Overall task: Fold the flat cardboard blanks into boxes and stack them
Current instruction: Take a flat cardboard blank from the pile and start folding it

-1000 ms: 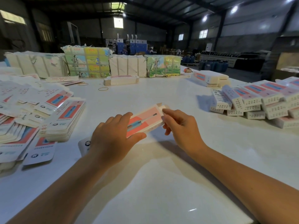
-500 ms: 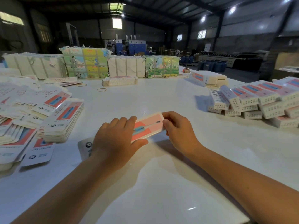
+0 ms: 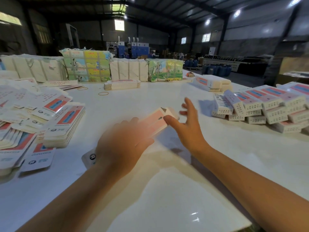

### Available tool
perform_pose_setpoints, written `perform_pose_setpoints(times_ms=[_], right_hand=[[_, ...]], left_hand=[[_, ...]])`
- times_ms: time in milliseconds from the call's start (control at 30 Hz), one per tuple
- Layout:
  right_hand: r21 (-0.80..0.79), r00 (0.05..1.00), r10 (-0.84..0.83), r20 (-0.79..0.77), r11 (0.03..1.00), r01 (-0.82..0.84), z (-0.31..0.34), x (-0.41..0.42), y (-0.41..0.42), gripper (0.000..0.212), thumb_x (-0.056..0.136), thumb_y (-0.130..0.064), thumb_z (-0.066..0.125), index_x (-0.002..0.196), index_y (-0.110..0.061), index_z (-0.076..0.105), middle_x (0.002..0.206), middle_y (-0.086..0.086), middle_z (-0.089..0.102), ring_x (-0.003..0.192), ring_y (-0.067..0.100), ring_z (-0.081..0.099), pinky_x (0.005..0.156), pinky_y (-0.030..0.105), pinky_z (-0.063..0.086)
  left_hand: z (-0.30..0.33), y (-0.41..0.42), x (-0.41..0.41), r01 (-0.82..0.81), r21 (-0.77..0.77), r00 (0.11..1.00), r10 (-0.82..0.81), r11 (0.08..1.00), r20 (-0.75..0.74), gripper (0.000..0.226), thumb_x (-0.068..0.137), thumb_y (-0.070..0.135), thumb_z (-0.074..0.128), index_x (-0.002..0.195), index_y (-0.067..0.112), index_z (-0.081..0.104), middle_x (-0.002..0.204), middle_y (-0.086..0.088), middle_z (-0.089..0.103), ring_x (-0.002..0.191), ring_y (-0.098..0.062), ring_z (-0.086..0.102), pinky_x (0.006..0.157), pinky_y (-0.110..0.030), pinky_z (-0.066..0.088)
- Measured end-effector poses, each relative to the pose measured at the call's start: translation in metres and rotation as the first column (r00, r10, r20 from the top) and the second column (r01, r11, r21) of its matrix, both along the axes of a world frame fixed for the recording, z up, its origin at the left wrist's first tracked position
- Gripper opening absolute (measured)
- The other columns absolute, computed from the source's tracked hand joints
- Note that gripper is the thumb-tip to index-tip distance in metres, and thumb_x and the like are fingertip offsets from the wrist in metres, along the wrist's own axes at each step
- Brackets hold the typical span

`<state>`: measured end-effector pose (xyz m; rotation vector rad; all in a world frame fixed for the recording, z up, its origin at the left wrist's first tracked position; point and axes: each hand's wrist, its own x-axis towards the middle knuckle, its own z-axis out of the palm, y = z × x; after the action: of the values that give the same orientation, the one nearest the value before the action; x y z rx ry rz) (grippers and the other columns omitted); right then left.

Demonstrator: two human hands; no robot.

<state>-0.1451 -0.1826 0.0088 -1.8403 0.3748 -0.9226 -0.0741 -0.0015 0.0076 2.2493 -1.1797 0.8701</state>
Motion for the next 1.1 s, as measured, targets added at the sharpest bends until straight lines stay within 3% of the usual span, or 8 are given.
perform_pose_setpoints(times_ms=[67, 133, 233, 300, 400, 767, 933, 1100], right_hand=[[0.561, 0.951, 0.301, 0.074, 0.775, -0.289, 0.002, 0.002, 0.003, 0.051, 0.086, -0.021, 0.065, 0.132, -0.014, 0.044, 0.111, 0.008, 0.062, 0.088, 0.018, 0.065, 0.073, 0.033, 0.056], [0.667, 0.890, 0.438, 0.129, 0.625, -0.405, 0.003, 0.003, 0.005, 0.031, 0.084, -0.015, 0.062, 0.112, -0.003, 0.060, 0.096, 0.015, 0.070, 0.083, 0.027, 0.070, 0.071, 0.037, 0.060], [0.382, 0.942, 0.332, 0.046, 0.866, -0.323, 0.001, 0.000, 0.010, 0.011, 0.091, -0.012, 0.056, 0.095, -0.007, 0.066, 0.082, 0.012, 0.073, 0.075, 0.026, 0.070, 0.067, 0.035, 0.059], [-0.096, 0.984, 0.114, -0.134, 0.987, -0.128, -0.004, -0.004, 0.013, 0.022, 0.097, -0.023, 0.047, 0.089, -0.010, 0.063, 0.078, 0.009, 0.071, 0.068, 0.022, 0.068, 0.065, 0.039, 0.058], [-0.543, 0.965, -0.091, -0.247, 0.838, -0.060, -0.008, -0.007, 0.013, 0.032, 0.100, -0.034, 0.035, 0.089, -0.013, 0.057, 0.082, 0.008, 0.067, 0.071, 0.025, 0.063, 0.067, 0.040, 0.053], [0.273, 0.965, 0.255, 0.070, 0.925, -0.264, 0.008, -0.007, 0.019, 0.030, 0.098, -0.004, 0.038, 0.094, -0.002, 0.068, 0.089, 0.022, 0.067, 0.069, 0.027, 0.063, 0.058, 0.032, 0.056], [0.316, 0.959, 0.250, 0.132, 0.907, -0.280, 0.003, -0.006, 0.014, 0.043, 0.096, -0.002, 0.037, 0.114, -0.032, 0.061, 0.100, 0.006, 0.072, 0.073, 0.023, 0.068, 0.058, 0.031, 0.056], [0.102, 0.985, 0.137, 0.106, 0.984, -0.148, 0.001, -0.007, 0.018, 0.042, 0.094, -0.002, 0.036, 0.091, -0.019, 0.074, 0.086, 0.003, 0.072, 0.073, 0.011, 0.066, 0.063, 0.030, 0.058]], left_hand=[[0.000, 0.000, -0.001, 0.010, 0.005, 1.000, -0.010, 1.000, -0.015, 0.064, 0.076, 0.054, 0.050, 0.112, 0.002, 0.062, 0.083, -0.011, 0.066, 0.066, -0.029, 0.062, 0.049, -0.032, 0.046], [-0.002, 0.000, -0.002, 0.032, 0.016, 0.999, -0.032, 0.999, -0.020, 0.065, 0.078, 0.054, 0.049, 0.114, 0.001, 0.062, 0.084, -0.012, 0.066, 0.067, -0.029, 0.062, 0.049, -0.034, 0.048], [-0.003, 0.000, -0.002, 0.077, 0.022, 0.997, -0.077, 0.997, -0.014, 0.072, 0.082, 0.061, 0.051, 0.112, -0.003, 0.062, 0.082, -0.016, 0.066, 0.065, -0.030, 0.063, 0.048, -0.036, 0.053], [-0.004, 0.000, -0.003, 0.086, 0.035, 0.996, -0.087, 0.996, 0.016, 0.073, 0.076, 0.060, 0.053, 0.107, -0.006, 0.064, 0.077, -0.017, 0.066, 0.060, -0.032, 0.063, 0.045, -0.038, 0.054], [-0.004, -0.001, -0.004, 0.051, 0.073, 0.996, -0.056, 0.996, 0.062, 0.062, 0.072, 0.045, 0.056, 0.102, -0.007, 0.066, 0.074, -0.019, 0.066, 0.057, -0.034, 0.063, 0.046, -0.039, 0.054], [-0.002, 0.005, 0.004, 0.042, 0.072, 0.992, -0.050, 0.997, 0.112, 0.063, 0.071, 0.046, 0.056, 0.106, -0.006, 0.065, 0.079, -0.019, 0.067, 0.061, -0.033, 0.064, 0.050, -0.037, 0.054], [-0.002, 0.003, 0.004, 0.026, 0.088, 0.989, -0.038, 0.996, 0.140, 0.065, 0.072, 0.049, 0.055, 0.107, -0.005, 0.065, 0.082, -0.018, 0.067, 0.064, -0.033, 0.064, 0.054, -0.036, 0.053], [-0.003, 0.000, 0.001, -0.004, 0.123, 0.987, -0.016, 0.992, 0.161, 0.067, 0.073, 0.052, 0.053, 0.110, -0.003, 0.064, 0.083, -0.017, 0.066, 0.066, -0.032, 0.063, 0.056, -0.034, 0.051]])
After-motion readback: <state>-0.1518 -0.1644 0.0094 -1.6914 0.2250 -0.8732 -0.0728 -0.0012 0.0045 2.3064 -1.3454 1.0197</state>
